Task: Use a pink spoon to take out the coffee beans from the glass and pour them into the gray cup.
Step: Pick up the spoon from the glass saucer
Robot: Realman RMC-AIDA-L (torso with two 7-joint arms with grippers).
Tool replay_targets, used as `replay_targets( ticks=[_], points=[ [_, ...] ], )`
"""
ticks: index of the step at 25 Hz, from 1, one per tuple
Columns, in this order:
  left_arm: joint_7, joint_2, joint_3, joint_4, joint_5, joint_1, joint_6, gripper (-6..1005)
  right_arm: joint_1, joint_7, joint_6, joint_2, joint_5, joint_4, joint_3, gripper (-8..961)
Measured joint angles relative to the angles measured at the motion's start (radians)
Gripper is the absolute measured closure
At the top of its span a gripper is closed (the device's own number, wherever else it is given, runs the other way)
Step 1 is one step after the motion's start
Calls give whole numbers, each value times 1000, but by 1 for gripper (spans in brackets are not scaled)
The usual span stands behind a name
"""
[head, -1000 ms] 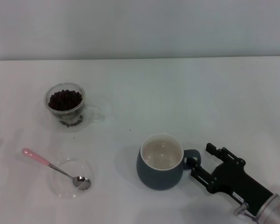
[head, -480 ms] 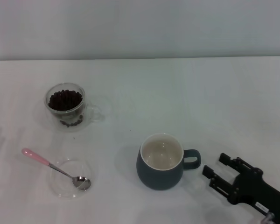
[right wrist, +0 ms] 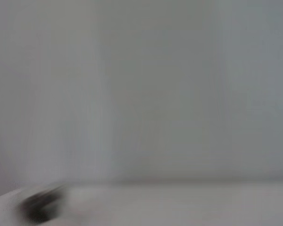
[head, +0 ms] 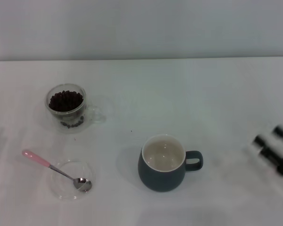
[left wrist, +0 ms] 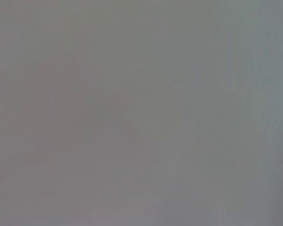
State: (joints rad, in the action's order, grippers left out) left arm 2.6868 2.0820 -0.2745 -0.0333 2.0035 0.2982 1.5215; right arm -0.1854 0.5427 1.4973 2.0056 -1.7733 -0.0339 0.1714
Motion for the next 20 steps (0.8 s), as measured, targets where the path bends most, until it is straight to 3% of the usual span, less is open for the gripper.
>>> replay_targets(
  ticks=[5,10,15,20],
  points=[
    [-75,-3,-1,-12,-1,-5,-8,110,-11,-104,28,1,183,8,-132,260],
    [-464,-14,-10,41,-39,-36,-90,110,-29,-162,49,2,249,9,-171,260],
    [-876,-21,-11,209,-298,-76,-185,109,-61,-183,25,2,256,10,-172,260],
    [-1020,-49,-11,246,-479,-76,-172,109,-96,-194,-6,3,254,6,-168,260]
  ],
)
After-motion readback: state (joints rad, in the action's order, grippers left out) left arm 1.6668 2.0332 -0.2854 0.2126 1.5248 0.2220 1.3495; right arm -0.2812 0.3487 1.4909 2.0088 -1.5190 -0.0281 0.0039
